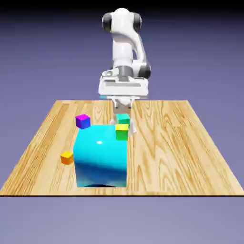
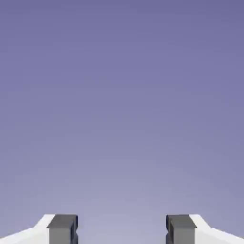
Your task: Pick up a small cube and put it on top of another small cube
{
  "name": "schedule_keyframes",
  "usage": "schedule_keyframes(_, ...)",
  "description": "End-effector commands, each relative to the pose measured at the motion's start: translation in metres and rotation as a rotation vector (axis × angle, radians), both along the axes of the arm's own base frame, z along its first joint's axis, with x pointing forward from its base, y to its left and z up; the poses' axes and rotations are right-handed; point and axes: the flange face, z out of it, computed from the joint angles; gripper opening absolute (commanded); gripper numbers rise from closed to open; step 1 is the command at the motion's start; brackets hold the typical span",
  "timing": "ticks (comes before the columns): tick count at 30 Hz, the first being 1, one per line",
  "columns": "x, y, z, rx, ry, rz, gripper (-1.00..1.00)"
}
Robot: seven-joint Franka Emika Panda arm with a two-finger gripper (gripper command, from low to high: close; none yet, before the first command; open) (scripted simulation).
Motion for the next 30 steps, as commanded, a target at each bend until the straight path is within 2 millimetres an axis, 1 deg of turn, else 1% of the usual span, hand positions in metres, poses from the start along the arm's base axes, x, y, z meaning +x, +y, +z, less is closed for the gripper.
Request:
schedule_keyframes(1, 0.006, -0.007, 0.0, -0.019, 0.021, 0.006, 0.0)
schedule_keyframes(10, 0.05, -0.072, -0.01, -0.13, 0.206, 0.101, 0.0)
schedule_keyframes(20, 0.084, -0.148, -0.027, -0.144, 0.351, 0.294, 0.0)
schedule_keyframes(25, 0.077, -0.19, -0.062, -0.134, 0.406, 0.399, 0.0)
schedule_keyframes(30, 0.063, -0.229, -0.097, -0.112, 0.437, 0.509, 0.0)
